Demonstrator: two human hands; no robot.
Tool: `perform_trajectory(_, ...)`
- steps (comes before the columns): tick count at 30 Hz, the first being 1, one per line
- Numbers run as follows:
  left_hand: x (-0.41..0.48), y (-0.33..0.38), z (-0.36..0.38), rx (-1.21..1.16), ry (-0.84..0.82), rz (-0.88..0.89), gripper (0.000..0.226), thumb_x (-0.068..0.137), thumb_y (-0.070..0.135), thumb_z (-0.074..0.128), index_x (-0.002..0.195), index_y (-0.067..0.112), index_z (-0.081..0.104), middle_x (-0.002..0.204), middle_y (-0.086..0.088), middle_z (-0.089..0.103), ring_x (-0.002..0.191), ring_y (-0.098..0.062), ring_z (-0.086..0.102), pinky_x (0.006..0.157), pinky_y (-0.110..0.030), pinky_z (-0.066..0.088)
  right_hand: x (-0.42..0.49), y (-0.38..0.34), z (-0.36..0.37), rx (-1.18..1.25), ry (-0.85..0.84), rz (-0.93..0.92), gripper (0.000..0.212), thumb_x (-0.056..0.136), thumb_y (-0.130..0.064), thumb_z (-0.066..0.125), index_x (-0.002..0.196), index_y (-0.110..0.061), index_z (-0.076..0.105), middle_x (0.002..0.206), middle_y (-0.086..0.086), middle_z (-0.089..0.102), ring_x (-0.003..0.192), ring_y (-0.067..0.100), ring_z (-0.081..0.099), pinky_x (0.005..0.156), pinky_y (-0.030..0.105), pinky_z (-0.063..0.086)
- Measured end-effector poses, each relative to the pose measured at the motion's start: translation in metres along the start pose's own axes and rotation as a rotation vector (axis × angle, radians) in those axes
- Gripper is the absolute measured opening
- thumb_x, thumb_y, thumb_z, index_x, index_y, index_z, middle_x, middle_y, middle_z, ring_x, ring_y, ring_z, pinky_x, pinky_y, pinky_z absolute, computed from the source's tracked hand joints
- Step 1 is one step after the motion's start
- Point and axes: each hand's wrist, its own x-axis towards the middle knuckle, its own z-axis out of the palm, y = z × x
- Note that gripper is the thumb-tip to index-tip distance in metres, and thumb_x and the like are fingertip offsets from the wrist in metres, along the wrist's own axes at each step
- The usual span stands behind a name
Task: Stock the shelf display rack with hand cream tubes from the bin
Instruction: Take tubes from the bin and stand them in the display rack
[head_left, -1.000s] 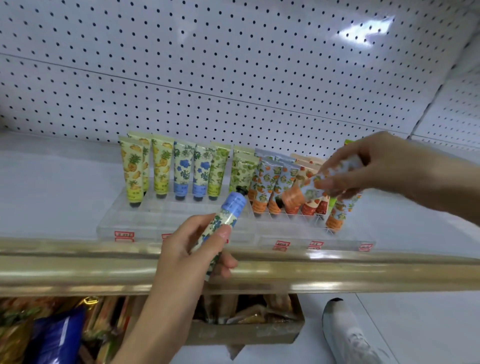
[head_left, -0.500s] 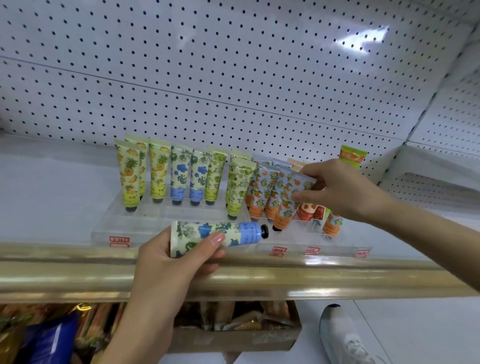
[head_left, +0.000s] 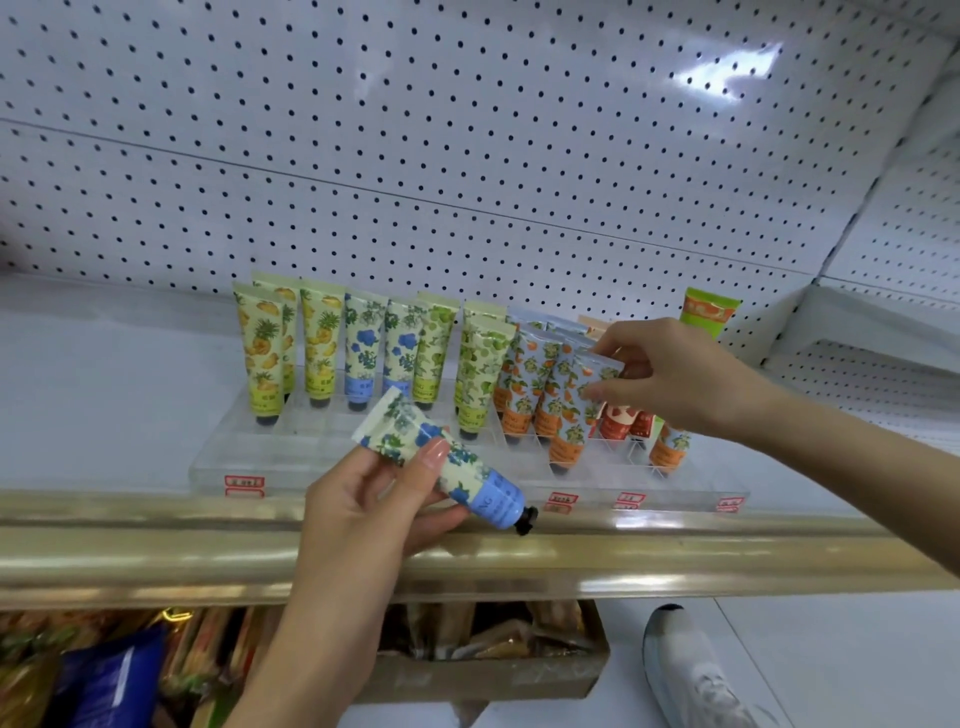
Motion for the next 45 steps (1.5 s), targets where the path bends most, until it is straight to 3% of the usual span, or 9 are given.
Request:
perform_trajectory(6, 0.000, 0.002, -0.002, 0.047, 0.064, 0.068, 0.028, 0.062, 0.031, 0.066, 0.084, 0.014, 0.068, 0.079, -0.001, 0.074, 0.071, -0.013, 0.071, 0.066, -0.027, 0.059, -0.001, -0.004, -0.018, -0.024, 0.011, 0.018, 0.027, 0.079, -0.033, 0.072, 0.102, -0.021, 0.064, 0.089, -0.008, 0.064, 0.078, 0.003, 0.060, 0.065, 0.014, 0.046)
perform_trajectory(10, -0.004, 0.008, -0.006, 0.085, 0.062, 0.089, 0.014, 0.059, 0.033, 0.069, 0.071, 0.031, 0.076, 0.077, 0.005, 0.074, 0.070, -0.004, 0.067, 0.069, -0.023, 0.054, -0.007, -0.027, -0.035, 0.123, 0.165, -0.066, 0.015, 0.081, -0.033, 0.070, 0.094, -0.025, 0.067, 0.082, -0.009, 0.066, 0.069, 0.003, 0.059, 0.055, 0.009, 0.045)
perform_trajectory(18, -0.006, 0.021, -0.024, 0.096, 0.091, 0.197, 0.019, 0.049, 0.029, 0.073, 0.066, 0.038, 0.076, 0.073, 0.005, 0.075, 0.067, -0.005, 0.068, 0.062, -0.018, 0.055, -0.007, -0.113, -0.003, 0.380, -0.287, -0.275, 0.018, 0.081, -0.034, 0.068, 0.087, -0.018, 0.070, 0.068, -0.006, 0.067, 0.055, 0.004, 0.063, 0.059, 0.042, 0.054)
perform_trajectory(24, -0.004, 0.031, -0.047, 0.261, 0.113, 0.317, 0.017, 0.052, 0.025, 0.077, 0.068, 0.026, 0.075, 0.064, 0.001, 0.071, 0.056, -0.003, 0.063, 0.054, -0.013, 0.049, 0.012, -0.138, 0.010, 0.291, -0.456, -0.368, 0.011, 0.080, -0.023, 0.073, 0.079, -0.013, 0.070, 0.058, -0.010, 0.060, 0.050, 0.000, 0.053, 0.047, 0.012, 0.039)
perform_trajectory(28, -0.004, 0.034, -0.068, 0.483, 0.116, 0.418, 0.027, 0.065, 0.049, 0.075, 0.089, 0.039, 0.070, 0.083, 0.009, 0.070, 0.077, -0.003, 0.065, 0.064, -0.013, 0.049, 0.022, -0.150, 0.004, 0.239, -0.500, -0.411, 0.016, 0.081, -0.026, 0.071, 0.077, -0.010, 0.070, 0.056, -0.006, 0.055, 0.050, 0.003, 0.045, 0.047, 0.014, 0.036)
perform_trajectory(34, 0.002, 0.031, -0.104, 1.249, 0.124, 0.582, 0.055, 0.090, 0.066, 0.025, 0.133, 0.038, 0.046, 0.126, 0.025, 0.044, 0.117, 0.007, 0.036, 0.093, -0.021, 0.033, 0.059, -0.148, -0.007, 0.037, -0.150, -0.378, 0.018, 0.083, -0.030, 0.069, 0.081, -0.013, 0.065, 0.071, -0.009, 0.059, 0.060, 0.003, 0.050, 0.056, 0.018, 0.040)
perform_trajectory(38, 0.000, 0.027, -0.111, 1.356, 0.077, 0.473, 0.070, 0.087, 0.070, 0.014, 0.143, 0.033, 0.036, 0.148, 0.014, 0.035, 0.133, 0.005, 0.019, 0.109, -0.023, 0.012, 0.071, -0.143, 0.008, -0.135, -0.067, -0.327, 0.015, 0.088, -0.030, 0.064, 0.088, -0.016, 0.059, 0.076, -0.011, 0.053, 0.069, 0.008, 0.051, 0.055, 0.016, 0.035)
perform_trajectory(42, -0.001, 0.026, -0.115, 1.389, 0.085, 0.476, 0.086, 0.076, 0.076, -0.001, 0.148, 0.034, 0.021, 0.155, 0.017, 0.012, 0.128, 0.011, -0.005, 0.103, -0.013, -0.015, 0.077, -0.138, 0.018, -0.189, -0.064, -0.258, 0.016, 0.089, -0.028, 0.064, 0.083, -0.016, 0.055, 0.067, -0.007, 0.046, 0.059, 0.005, 0.042, 0.050, 0.020, 0.029)
perform_trajectory(45, -0.001, 0.025, -0.116, 1.437, 0.075, 0.464, 0.081, 0.083, 0.073, 0.005, 0.147, 0.030, 0.029, 0.154, 0.012, 0.022, 0.128, 0.007, 0.002, 0.107, -0.022, -0.009, 0.079, -0.132, 0.024, -0.204, -0.083, -0.210, 0.017, 0.089, -0.027, 0.064, 0.080, -0.015, 0.055, 0.066, -0.004, 0.047, 0.056, 0.008, 0.043, 0.049, 0.022, 0.029)
